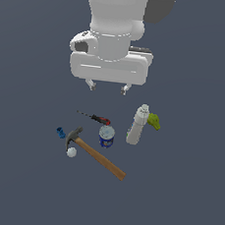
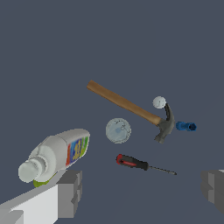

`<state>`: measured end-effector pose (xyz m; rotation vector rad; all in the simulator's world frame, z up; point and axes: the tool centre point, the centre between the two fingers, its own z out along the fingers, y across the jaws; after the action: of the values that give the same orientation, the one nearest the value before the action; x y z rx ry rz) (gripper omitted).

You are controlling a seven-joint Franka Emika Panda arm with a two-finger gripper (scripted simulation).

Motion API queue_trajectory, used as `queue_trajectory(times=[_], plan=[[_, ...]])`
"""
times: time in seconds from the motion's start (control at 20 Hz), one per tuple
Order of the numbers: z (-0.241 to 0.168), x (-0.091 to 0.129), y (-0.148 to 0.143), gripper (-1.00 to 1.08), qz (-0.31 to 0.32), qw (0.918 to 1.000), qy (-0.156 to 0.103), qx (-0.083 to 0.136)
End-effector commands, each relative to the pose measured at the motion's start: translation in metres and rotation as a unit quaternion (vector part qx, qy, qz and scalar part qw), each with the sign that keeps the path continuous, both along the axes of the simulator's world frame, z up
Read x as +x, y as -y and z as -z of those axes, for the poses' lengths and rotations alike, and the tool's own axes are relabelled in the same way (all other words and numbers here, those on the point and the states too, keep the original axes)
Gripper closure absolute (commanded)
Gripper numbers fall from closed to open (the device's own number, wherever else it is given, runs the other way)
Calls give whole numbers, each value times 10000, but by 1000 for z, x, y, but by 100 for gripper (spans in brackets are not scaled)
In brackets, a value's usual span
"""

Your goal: Pick up a designated object from a clutter of objects.

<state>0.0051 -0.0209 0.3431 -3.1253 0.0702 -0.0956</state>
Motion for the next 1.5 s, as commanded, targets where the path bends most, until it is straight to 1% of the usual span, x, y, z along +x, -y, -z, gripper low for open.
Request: queue_trajectory(times=[0.0,0.15,0.5,0.85,1.15,1.45], plan=[[0,0,0,-92,0,10000,0,0],[1,0,4,-92,47,10000,-20,3],[8,-4,30,-92,333,9993,-142,24],[10,-2,30,-92,312,9994,-141,23],[24,9,37,-92,208,9997,-150,17],[52,28,50,-92,7,9999,-167,5]])
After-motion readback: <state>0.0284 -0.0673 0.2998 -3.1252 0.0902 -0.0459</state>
